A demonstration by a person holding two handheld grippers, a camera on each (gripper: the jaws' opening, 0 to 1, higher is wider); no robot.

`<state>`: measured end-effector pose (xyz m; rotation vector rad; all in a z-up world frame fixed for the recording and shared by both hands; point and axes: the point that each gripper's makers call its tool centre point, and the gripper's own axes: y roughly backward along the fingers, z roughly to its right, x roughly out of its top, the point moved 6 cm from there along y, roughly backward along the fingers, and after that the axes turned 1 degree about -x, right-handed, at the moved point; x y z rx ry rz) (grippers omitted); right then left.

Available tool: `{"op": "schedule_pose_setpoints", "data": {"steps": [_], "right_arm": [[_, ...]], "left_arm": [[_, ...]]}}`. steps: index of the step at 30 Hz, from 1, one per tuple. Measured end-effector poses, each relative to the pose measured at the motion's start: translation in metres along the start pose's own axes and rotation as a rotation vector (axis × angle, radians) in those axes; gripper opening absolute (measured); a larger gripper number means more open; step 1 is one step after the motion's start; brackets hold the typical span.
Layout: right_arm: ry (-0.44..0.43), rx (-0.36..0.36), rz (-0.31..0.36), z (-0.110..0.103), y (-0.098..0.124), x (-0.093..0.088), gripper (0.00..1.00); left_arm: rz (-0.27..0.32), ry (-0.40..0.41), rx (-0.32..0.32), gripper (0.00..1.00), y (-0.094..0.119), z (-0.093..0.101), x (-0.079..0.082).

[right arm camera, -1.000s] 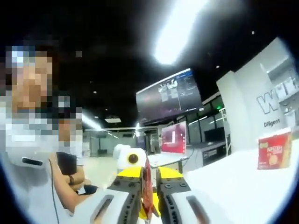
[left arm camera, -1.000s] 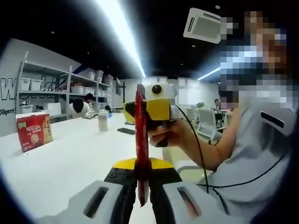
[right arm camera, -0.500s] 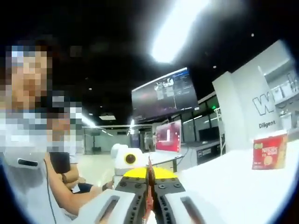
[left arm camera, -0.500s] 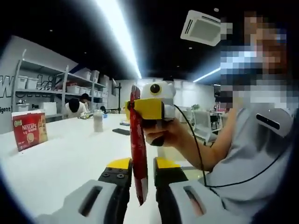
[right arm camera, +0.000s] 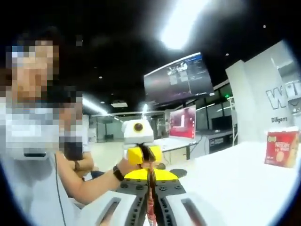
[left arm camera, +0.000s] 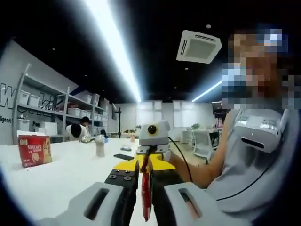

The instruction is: Tear open the coffee pouch, take out the coffee, and pour the coffee from the pouch into the cup

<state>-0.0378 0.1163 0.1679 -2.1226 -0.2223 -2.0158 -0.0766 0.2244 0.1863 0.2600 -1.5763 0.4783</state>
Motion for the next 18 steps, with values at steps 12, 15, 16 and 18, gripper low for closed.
{"op": "schedule_pose_setpoints", "data": {"steps": [12, 15, 16, 18], "right_arm": [[0.009, 0.024, -0.053, -0.006, 0.0, -0.009, 0.02], [0.019, 0.022, -0.069, -0.007, 0.0, -0.01, 0.02], [0.019, 0.021, -0.075, -0.007, 0.0, -0.011, 0.02], [0.026, 0.012, -0.082, -0.006, 0.0, -0.013, 0.02]], "left_arm": [[-0.077, -0.003, -0.021, 0.04, -0.005, 0.006, -0.009], [-0.093, -0.011, -0.025, 0.04, -0.005, 0.007, -0.011], [-0.095, -0.011, -0.025, 0.04, -0.005, 0.007, -0.012], [-0.111, -0.028, -0.017, 0.04, -0.005, 0.007, -0.013]]}}
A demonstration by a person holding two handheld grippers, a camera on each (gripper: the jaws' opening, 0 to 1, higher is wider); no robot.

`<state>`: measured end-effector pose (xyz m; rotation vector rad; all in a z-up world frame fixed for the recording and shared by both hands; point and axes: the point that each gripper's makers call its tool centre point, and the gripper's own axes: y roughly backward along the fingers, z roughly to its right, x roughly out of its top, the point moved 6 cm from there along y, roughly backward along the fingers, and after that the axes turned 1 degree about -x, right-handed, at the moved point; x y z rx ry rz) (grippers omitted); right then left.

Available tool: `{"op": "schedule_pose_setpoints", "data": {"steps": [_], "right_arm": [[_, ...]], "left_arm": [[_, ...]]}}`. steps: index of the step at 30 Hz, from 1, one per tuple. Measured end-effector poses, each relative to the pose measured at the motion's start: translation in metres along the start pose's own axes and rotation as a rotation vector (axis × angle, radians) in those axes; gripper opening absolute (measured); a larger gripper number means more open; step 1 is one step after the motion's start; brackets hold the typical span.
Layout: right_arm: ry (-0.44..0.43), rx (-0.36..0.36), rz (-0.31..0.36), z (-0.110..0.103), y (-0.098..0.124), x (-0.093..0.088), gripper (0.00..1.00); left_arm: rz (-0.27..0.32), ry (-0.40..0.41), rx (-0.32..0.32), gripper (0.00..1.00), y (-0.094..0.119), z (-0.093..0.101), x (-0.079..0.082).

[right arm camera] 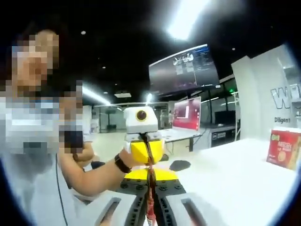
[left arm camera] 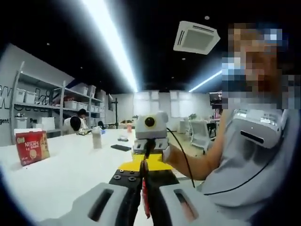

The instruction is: Tear open the coffee pouch, take out the coffee, and pour the coffee from the pouch into the cup

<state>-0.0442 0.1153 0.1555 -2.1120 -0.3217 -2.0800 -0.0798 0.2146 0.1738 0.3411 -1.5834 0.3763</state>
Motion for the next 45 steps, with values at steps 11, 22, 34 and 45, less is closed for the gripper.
{"op": "schedule_pose_setpoints", "data": {"steps": [11, 22, 34, 45], "right_arm": [[0.089, -0.01, -0.018, -0.003, -0.003, 0.0, 0.05], [0.081, -0.161, 0.006, 0.008, -0.003, 0.004, 0.02], [0.14, -0.566, 0.051, 0.043, -0.007, -0.002, 0.01], [0.153, -0.624, 0.108, 0.044, -0.014, 0.0, 0.01]], "left_arm": [[-0.046, 0.015, 0.042, 0.03, 0.003, 0.0, 0.003], [-0.006, 0.027, 0.188, 0.03, 0.001, -0.012, 0.011], [-0.097, -0.055, 0.635, 0.02, -0.018, -0.041, 0.008], [-0.272, -0.372, 0.862, 0.01, -0.028, -0.024, 0.015]]}}
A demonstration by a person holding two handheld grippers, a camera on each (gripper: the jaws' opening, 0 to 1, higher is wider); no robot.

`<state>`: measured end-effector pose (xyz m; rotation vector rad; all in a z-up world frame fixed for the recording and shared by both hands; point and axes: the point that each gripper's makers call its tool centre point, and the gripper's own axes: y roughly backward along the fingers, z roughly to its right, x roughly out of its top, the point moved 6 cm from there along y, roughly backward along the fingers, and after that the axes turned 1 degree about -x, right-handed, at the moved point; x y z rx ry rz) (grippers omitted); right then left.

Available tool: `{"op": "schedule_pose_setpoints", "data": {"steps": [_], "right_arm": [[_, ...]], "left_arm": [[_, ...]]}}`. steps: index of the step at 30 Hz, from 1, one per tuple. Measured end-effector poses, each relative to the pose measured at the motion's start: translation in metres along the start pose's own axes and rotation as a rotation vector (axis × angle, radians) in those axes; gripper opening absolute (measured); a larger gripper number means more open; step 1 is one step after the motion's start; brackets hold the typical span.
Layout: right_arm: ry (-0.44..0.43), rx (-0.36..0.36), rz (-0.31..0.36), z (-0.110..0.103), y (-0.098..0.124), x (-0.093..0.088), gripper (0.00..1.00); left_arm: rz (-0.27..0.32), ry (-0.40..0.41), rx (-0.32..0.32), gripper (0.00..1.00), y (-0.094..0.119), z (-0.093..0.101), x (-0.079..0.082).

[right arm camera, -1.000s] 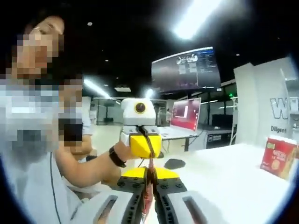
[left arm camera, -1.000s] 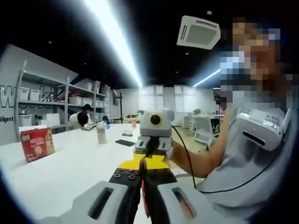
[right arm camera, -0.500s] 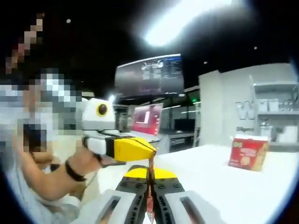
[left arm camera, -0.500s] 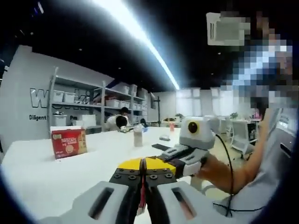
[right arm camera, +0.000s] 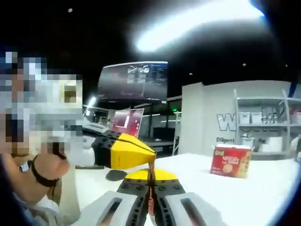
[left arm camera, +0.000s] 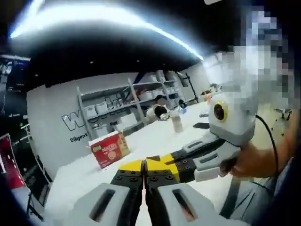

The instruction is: Tear open the coffee pouch, take out the coffee, and pour the coffee from the pouch into the cup

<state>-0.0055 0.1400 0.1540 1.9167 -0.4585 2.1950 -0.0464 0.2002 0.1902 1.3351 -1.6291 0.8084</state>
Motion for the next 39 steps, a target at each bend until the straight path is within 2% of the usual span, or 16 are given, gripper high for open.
{"op": "schedule_pose_setpoints", "data": {"steps": [3, 6, 16, 25, 26, 27, 29, 30, 32, 33, 34, 39], "right_arm": [[0.01, -0.005, -0.005, -0.001, -0.004, 0.001, 0.01], [0.026, -0.011, -0.011, -0.001, -0.007, 0.001, 0.0], [0.031, 0.002, 0.01, -0.002, -0.012, 0.009, 0.0], [0.005, 0.013, 0.018, -0.003, -0.013, 0.01, 0.0], [0.004, 0.014, 0.018, -0.003, -0.013, 0.01, 0.0], [-0.017, 0.073, 0.012, -0.005, -0.014, 0.008, 0.01], [-0.038, 0.122, 0.004, -0.002, -0.012, 0.008, 0.02], [-0.017, 0.143, -0.008, 0.0, -0.011, 0.008, 0.03], [-0.014, 0.136, -0.009, 0.002, -0.007, 0.013, 0.05], [-0.008, 0.152, -0.022, 0.0, -0.006, 0.014, 0.06], [-0.004, 0.154, -0.028, 0.0, -0.005, 0.015, 0.07], [0.039, 0.186, -0.081, -0.002, -0.002, 0.018, 0.1]], "left_arm": [[-0.032, -0.12, 0.079, 0.01, 0.001, 0.003, 0.0], [-0.042, -0.178, 0.117, 0.01, 0.002, 0.006, 0.0], [-0.041, -0.234, 0.178, 0.01, 0.008, 0.0, 0.005], [-0.037, -0.261, 0.202, 0.01, 0.007, -0.003, 0.004], [-0.037, -0.261, 0.2, 0.01, 0.007, -0.003, 0.004], [-0.038, -0.264, 0.181, 0.01, 0.008, -0.004, 0.002], [-0.018, -0.215, 0.13, 0.01, 0.008, -0.005, 0.002], [-0.02, -0.178, 0.101, 0.01, 0.01, -0.006, 0.001], [0.011, -0.127, 0.053, 0.01, 0.012, -0.008, 0.004], [-0.008, -0.095, 0.036, 0.01, 0.013, -0.009, 0.003], [0.0, -0.1, 0.039, 0.02, 0.013, -0.012, 0.004], [0.01, -0.079, -0.038, 0.02, 0.014, -0.005, 0.006]]}}
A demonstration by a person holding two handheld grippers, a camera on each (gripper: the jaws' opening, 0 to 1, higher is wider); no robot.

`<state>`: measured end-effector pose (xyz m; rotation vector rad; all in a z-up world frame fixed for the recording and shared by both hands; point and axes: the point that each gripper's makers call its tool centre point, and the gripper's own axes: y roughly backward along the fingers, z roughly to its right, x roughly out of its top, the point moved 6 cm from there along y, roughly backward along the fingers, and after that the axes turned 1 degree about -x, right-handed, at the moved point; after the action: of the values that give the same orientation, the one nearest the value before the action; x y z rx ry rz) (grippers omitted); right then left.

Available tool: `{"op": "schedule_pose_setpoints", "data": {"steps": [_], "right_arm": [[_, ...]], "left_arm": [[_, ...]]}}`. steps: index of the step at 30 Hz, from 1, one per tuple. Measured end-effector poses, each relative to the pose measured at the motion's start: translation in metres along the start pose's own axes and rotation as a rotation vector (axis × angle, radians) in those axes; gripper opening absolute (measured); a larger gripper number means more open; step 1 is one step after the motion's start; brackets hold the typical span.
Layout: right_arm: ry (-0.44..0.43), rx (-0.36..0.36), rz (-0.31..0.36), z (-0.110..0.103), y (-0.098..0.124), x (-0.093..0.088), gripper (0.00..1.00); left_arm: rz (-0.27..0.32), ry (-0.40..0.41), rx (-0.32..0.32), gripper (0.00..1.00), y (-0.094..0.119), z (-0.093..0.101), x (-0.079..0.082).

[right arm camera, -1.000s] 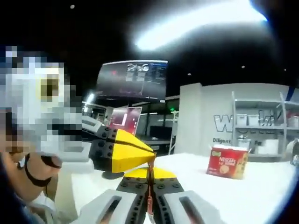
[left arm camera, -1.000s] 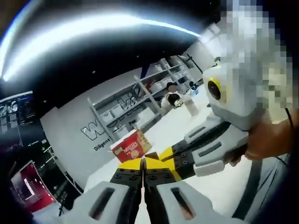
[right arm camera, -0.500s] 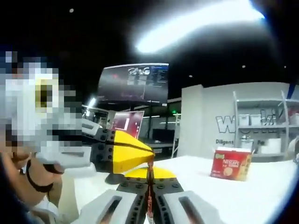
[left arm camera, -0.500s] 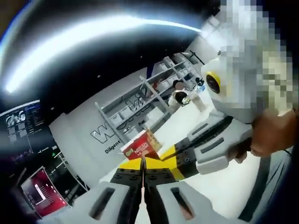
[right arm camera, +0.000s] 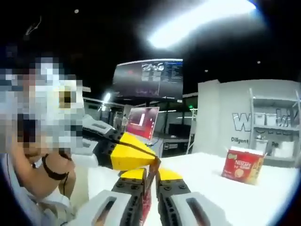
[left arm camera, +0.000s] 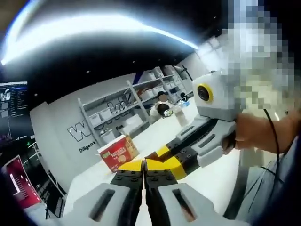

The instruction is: Tear open the coffee pouch, take out the coffee, and pour the coffee from the pouch into the cup

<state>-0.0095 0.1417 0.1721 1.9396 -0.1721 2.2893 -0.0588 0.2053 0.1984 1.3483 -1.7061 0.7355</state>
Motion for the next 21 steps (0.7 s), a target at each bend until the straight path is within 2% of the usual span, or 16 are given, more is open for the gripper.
{"op": "schedule_pose_setpoints", "data": {"steps": [5, 11, 15, 17, 19, 21], "right_arm": [[0.005, 0.047, -0.057, -0.003, 0.004, -0.002, 0.09], [0.021, 0.046, -0.105, -0.003, 0.006, -0.007, 0.06], [0.002, 0.046, -0.133, -0.003, 0.007, -0.01, 0.02], [-0.007, 0.024, -0.129, -0.002, 0.007, -0.01, 0.02], [0.004, -0.001, -0.096, -0.002, 0.005, -0.008, 0.01], [0.009, -0.025, -0.082, -0.003, 0.001, -0.007, 0.0]], "left_arm": [[-0.017, -0.036, -0.03, 0.02, 0.0, 0.005, 0.0], [-0.012, -0.049, -0.087, 0.02, 0.001, 0.013, 0.003], [-0.027, -0.071, -0.095, 0.02, 0.0, 0.015, 0.002], [-0.02, -0.069, -0.084, 0.02, -0.001, 0.015, 0.002], [-0.005, -0.053, -0.05, 0.02, -0.002, 0.012, 0.003], [-0.025, -0.119, 0.013, 0.01, -0.003, 0.011, 0.003]]}}
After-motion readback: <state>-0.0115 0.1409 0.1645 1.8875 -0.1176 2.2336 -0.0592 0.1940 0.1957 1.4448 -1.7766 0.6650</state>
